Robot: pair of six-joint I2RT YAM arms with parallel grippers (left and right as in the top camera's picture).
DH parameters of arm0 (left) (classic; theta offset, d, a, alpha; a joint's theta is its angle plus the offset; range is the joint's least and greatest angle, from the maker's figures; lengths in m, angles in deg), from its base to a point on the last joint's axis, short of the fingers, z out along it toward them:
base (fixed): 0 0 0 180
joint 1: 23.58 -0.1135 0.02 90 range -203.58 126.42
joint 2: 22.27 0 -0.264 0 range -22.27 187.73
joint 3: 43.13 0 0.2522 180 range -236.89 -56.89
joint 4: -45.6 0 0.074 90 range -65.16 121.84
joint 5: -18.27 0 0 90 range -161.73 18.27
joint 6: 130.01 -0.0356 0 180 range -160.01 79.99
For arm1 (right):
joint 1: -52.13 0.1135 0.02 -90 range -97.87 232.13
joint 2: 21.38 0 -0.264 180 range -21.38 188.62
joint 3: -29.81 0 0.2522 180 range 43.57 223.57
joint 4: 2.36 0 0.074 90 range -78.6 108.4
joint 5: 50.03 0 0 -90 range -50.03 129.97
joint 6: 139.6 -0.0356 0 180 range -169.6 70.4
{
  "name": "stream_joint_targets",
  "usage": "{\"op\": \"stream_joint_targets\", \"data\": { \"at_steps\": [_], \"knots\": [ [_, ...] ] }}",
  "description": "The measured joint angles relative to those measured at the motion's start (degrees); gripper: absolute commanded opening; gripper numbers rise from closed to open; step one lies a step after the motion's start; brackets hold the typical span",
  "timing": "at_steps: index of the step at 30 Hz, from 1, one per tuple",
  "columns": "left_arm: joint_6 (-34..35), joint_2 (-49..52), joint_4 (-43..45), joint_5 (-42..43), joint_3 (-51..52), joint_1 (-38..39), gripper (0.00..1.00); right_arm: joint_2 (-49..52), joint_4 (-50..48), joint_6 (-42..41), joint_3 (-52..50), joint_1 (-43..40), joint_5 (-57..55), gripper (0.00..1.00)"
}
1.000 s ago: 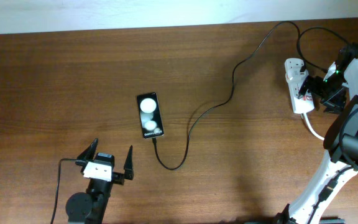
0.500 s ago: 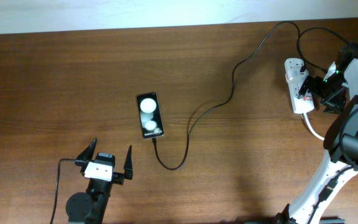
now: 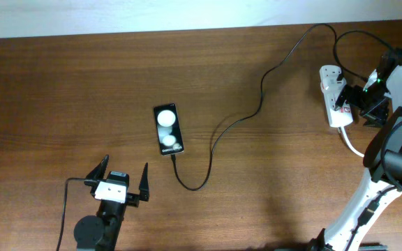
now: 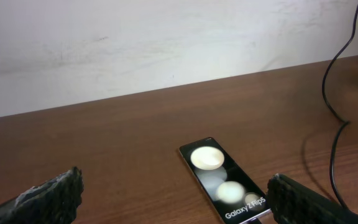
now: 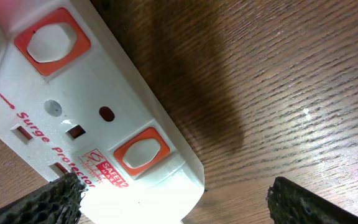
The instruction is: Plug charger to phone and switch on socket
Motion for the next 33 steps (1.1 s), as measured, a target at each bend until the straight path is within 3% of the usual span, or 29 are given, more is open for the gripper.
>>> {"op": "stream_joint_targets", "data": {
  "at_steps": [33],
  "knots": [
    [0.00, 0.00, -0.02, -0.02, 0.00, 0.00, 0.99, 0.00, -0.85, 0.00, 0.00, 0.28, 0.00, 0.99]
  ]
}}
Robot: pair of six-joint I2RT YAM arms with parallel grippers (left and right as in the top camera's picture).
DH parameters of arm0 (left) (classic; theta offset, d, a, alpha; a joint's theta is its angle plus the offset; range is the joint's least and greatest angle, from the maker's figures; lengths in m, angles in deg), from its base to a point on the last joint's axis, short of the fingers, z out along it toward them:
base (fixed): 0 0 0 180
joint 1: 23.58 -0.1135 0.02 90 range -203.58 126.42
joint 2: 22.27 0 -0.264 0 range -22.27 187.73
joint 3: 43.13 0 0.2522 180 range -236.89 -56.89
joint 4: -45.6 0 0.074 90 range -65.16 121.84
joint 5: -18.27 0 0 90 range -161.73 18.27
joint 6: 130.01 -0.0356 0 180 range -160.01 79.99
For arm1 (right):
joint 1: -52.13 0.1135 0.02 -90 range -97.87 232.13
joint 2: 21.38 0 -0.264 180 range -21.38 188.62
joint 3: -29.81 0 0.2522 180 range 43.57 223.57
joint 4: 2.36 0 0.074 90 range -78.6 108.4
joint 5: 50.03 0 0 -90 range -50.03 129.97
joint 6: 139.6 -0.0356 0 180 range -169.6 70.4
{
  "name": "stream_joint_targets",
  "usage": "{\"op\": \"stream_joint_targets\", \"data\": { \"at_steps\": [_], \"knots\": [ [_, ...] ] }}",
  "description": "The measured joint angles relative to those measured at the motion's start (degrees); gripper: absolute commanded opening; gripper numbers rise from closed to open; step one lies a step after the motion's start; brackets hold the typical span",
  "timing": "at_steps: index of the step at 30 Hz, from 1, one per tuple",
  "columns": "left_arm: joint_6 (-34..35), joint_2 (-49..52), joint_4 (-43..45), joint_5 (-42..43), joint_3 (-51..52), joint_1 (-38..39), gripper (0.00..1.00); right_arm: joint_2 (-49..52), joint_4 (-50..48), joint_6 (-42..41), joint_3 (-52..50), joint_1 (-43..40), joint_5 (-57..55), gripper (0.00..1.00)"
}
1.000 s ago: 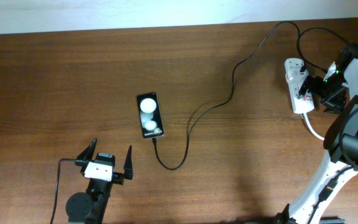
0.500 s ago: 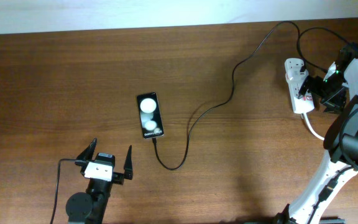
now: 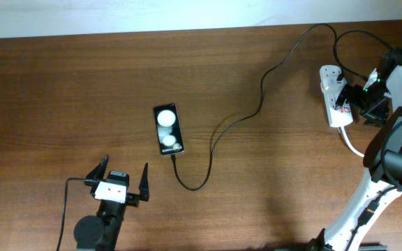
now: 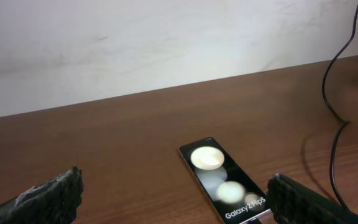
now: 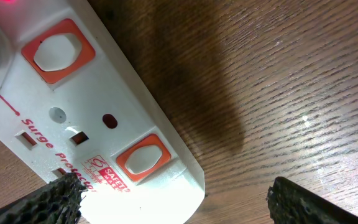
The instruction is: Plug charger to phone and switch on socket
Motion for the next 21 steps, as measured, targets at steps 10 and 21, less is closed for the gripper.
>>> {"op": "stream_joint_targets", "data": {
  "at_steps": [10, 21],
  "knots": [
    [0.00, 0.00, 0.00, 0.02, 0.00, 0.00, 0.99, -12.00, -0.07, 0.02, 0.00, 10.73, -0.66, 0.99],
    [0.00, 0.00, 0.00, 0.00, 0.00, 0.00, 0.99, -25.05, -0.02, 0.02, 0.00, 23.50, -0.87, 0.99]
  ]
}}
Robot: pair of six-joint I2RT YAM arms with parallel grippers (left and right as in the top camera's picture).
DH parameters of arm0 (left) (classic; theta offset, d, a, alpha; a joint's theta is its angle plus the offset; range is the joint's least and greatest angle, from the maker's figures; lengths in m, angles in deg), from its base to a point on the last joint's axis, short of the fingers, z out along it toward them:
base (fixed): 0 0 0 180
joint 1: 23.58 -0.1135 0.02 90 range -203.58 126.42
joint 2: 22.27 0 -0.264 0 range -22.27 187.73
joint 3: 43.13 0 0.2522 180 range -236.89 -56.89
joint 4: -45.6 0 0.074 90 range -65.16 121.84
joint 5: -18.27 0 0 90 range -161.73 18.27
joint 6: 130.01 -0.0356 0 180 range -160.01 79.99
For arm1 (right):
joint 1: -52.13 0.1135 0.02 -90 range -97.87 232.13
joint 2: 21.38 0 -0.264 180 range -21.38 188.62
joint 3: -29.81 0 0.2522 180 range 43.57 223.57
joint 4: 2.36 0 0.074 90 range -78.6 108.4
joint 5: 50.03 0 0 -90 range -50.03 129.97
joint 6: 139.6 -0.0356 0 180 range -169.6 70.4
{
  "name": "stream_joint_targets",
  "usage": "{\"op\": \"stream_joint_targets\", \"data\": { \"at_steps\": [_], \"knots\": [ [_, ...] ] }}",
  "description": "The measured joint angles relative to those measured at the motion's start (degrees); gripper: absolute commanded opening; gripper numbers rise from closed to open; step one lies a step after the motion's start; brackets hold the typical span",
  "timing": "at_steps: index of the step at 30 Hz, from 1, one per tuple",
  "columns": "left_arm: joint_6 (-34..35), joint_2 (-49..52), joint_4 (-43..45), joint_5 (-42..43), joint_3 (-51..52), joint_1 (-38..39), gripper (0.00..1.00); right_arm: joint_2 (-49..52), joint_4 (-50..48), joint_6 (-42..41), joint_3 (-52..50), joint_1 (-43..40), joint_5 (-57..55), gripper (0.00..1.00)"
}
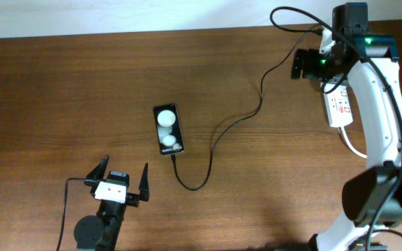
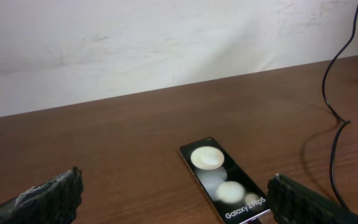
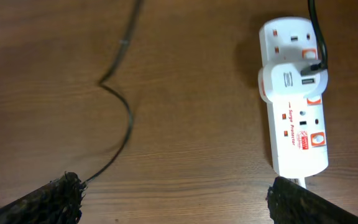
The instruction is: Plug charger to phone and switch on socket
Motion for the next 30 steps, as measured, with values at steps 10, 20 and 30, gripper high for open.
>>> {"op": "stream_joint_targets", "data": {
  "at_steps": [10, 20, 30],
  "knots": [
    [0.00, 0.00, 0.00, 0.02, 0.00, 0.00, 0.99, -13.14, 0.02, 0.00, 0.00, 6.91, -0.02, 0.99],
    [0.00, -0.02, 0.00, 0.00, 0.00, 0.00, 0.99, -19.45, -0.24, -0.02, -4.52, 6.91, -3.23, 0.99],
    [0.00, -0.04, 0.04, -0.20, 0.00, 0.00, 0.99, -29.66, -13.53, 0.00, -42.34, 6.91, -2.03, 0.99]
  ]
}}
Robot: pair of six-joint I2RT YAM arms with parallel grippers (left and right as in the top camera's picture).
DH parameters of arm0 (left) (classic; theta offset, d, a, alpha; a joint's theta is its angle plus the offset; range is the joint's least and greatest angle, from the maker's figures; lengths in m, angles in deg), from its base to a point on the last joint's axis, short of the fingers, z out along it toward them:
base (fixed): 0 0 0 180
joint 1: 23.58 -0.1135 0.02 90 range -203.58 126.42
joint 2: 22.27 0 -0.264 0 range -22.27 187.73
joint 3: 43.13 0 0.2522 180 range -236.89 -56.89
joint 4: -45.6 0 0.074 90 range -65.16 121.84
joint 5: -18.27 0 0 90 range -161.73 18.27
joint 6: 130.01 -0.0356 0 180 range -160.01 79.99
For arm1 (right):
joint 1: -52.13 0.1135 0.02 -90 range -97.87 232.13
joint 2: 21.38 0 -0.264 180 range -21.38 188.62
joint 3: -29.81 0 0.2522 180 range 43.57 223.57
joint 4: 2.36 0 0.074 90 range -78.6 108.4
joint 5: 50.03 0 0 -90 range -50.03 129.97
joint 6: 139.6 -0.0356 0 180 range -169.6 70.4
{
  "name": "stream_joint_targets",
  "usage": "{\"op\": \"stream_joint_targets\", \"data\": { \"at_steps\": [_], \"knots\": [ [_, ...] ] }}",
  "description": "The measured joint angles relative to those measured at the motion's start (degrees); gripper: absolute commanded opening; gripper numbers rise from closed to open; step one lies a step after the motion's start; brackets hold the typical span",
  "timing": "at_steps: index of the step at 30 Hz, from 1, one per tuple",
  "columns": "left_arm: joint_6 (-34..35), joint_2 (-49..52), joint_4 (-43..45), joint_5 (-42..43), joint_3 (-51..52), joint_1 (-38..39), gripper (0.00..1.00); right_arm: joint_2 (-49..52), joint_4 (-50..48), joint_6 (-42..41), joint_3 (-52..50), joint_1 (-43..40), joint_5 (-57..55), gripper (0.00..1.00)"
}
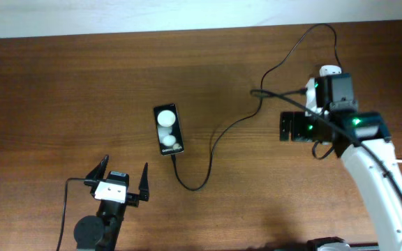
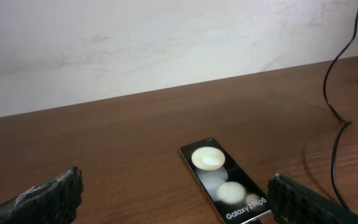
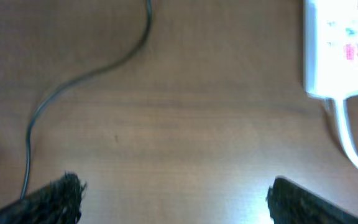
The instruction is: Plug charger to phone and switch on socket
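A black phone (image 1: 167, 130) lies screen up at the table's middle left, also seen in the left wrist view (image 2: 224, 181). A black charger cable (image 1: 218, 136) meets its near end and winds back to the right. The white power strip (image 3: 340, 43) with orange markings shows blurred in the right wrist view; overhead only its far end (image 1: 326, 70) clears the arm. My right gripper (image 1: 293, 127) hovers open left of the strip, over bare wood (image 3: 176, 199). My left gripper (image 1: 121, 180) rests open near the front edge, short of the phone (image 2: 173, 202).
A thick white lead (image 3: 348, 140) leaves the strip's near end toward the right. The pale wall (image 2: 166, 37) runs along the table's back edge. The black cable (image 3: 86, 74) crosses the wood left of my right gripper.
My right arm has moved from the table's back, beside the strip's far end, to forward and left of the strip. It stays open. The left arm, phone and cable have not moved.
My right gripper was first open close over the strip's orange switches, and stayed there at the following moment. Then it was high at the back with the whole strip in view. Now it hovers left of the strip. The left gripper stayed open and still throughout.
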Motion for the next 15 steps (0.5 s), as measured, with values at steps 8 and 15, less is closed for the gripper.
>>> {"op": "stream_joint_targets", "data": {
  "at_steps": [8, 15],
  "knots": [
    [0.00, -0.11, -0.09, -0.20, 0.00, 0.00, 0.99, -1.57, -30.47, 0.00, -29.51, 0.00, 6.21, 0.99],
    [0.00, -0.15, -0.09, -0.20, 0.00, 0.00, 0.99, -1.84, -42.69, -0.02, -35.15, 0.00, 6.62, 0.99]
  ]
}}
